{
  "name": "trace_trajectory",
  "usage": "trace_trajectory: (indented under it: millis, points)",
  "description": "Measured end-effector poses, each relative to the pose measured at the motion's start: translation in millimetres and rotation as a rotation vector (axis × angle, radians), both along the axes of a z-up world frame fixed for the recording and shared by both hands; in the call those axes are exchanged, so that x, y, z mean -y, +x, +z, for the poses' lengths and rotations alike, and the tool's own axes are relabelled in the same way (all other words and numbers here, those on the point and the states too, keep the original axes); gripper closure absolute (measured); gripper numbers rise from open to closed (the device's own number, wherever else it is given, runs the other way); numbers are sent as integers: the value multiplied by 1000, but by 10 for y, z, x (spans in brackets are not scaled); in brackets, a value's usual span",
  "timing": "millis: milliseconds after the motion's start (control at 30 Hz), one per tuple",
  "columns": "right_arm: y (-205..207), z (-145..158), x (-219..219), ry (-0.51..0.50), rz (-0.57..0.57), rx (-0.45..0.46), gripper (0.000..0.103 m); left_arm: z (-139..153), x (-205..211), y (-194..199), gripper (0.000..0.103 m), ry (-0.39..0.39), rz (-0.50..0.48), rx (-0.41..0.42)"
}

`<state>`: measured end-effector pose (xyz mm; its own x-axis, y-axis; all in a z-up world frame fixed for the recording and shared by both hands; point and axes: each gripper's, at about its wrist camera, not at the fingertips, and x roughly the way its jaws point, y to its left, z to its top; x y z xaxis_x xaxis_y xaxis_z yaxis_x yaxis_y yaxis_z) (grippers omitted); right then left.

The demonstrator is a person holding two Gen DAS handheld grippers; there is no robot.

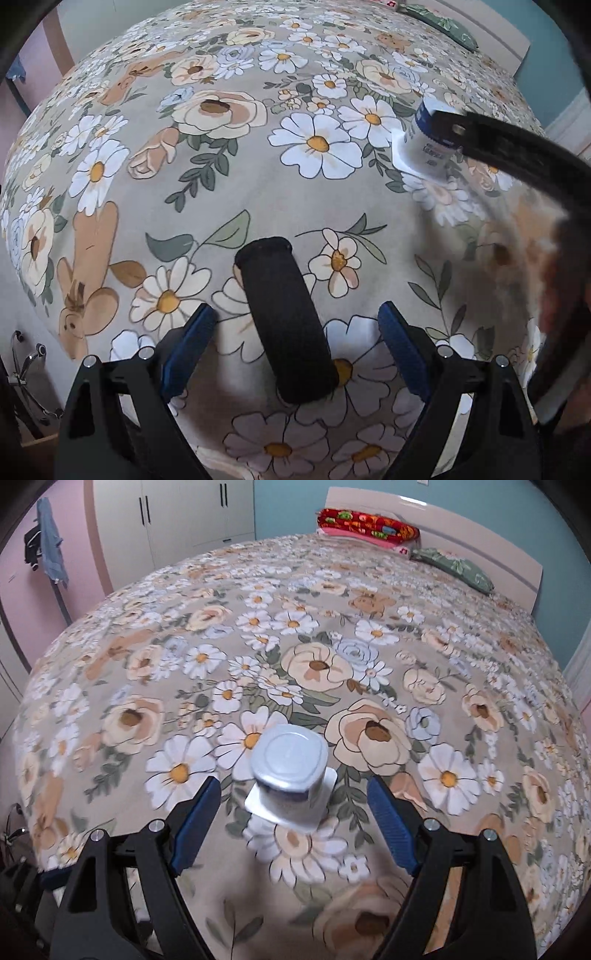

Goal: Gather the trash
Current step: 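Close the left tool on the black cylinder while the right tool grasps the white jar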

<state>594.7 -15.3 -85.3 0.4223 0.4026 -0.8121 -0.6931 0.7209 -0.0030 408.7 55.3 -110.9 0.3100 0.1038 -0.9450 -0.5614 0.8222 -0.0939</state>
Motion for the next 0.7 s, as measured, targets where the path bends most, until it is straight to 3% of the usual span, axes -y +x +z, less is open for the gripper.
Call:
trace_trajectory:
  millis: [167, 267, 333, 400, 467, 700]
  points:
    - [181, -191, -83, 36, -29, -32, 23, -99, 17, 49, 16, 20, -20, -15]
    - [257, -259, -121, 50, -40, -57, 37, -113, 9, 62, 26, 28, -26, -11]
    - [293, -313, -161, 43, -42, -77, 52, -114, -4, 67, 32, 25, -36, -7]
    - [279, -338, -182, 29, -42, -67, 53, -106, 1, 57, 42, 21, -53, 6]
    - [244, -339, -201, 20, -46, -45, 54, -90, -1, 43, 58, 23, -76, 20]
    - [143, -184, -142, 26, -63, -33, 54, -12, -14, -29, 63, 32, -145, 40]
